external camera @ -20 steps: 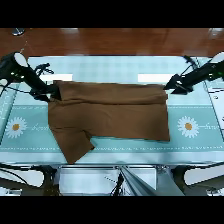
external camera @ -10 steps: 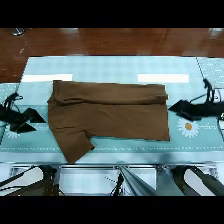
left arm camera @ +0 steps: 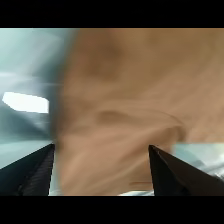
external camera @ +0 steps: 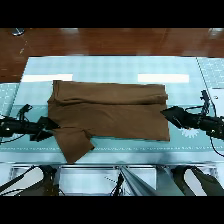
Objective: Fold the shirts.
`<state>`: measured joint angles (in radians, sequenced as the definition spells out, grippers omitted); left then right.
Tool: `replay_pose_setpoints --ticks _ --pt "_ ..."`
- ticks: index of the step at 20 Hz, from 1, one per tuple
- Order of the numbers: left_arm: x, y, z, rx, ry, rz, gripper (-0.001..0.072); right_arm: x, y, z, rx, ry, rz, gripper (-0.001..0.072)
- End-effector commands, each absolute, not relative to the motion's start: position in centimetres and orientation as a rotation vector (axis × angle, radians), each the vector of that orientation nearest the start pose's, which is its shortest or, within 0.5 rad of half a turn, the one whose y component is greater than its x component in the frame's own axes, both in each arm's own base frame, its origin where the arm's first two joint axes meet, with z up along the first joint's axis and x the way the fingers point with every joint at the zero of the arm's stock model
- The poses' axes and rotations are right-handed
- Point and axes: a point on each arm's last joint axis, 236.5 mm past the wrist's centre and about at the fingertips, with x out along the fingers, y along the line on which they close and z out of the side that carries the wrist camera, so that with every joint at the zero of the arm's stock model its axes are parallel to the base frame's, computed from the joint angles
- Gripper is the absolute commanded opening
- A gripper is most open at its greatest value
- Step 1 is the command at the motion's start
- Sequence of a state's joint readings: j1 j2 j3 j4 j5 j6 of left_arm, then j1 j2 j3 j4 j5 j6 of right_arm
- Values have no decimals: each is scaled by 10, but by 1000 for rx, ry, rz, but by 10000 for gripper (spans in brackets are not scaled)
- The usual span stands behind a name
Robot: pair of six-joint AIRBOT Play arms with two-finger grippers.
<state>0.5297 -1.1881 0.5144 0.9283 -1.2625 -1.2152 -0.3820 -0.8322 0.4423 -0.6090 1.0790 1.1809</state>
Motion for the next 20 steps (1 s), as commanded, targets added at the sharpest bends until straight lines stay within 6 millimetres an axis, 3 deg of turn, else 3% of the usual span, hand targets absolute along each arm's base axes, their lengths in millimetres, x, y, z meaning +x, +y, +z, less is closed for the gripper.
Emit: replay_pose_setpoints --ticks 1,3,4,5,7,9,10,13,15,18,20 --pt "215 -49 -116 -824 1532 -183 699 306 36 13 791 953 178 618" --pt "209 -61 -118 -781 1558 -229 687 316 -15 33 695 913 48 618" --pt "206 -65 -116 -768 1568 -255 438 306 -38 30 664 948 -27 618" --pt "205 -66 -115 -759 1568 -277 32 285 -57 17 649 1030 -111 618" --pt "207 -67 -114 -768 1562 -277 19 220 -69 -22 640 1295 -240 618" --pt "210 -70 -111 -789 1548 -280 19 157 -47 -50 665 1561 -245 618" --pt "213 -72 -110 -804 1539 -282 19 148 -31 -58 705 1603 -210 618" --pt "215 -74 -108 -821 1529 -285 19 145 11 -82 743 1643 -74 618" --pt "215 -74 -107 -822 1532 -287 19 149 26 -88 747 1670 -13 618" --pt "217 -77 -105 -844 1523 -289 19 175 40 -92 802 1612 38 618" --pt "223 -79 -102 -874 1499 -288 19 181 49 -99 793 1622 57 618"
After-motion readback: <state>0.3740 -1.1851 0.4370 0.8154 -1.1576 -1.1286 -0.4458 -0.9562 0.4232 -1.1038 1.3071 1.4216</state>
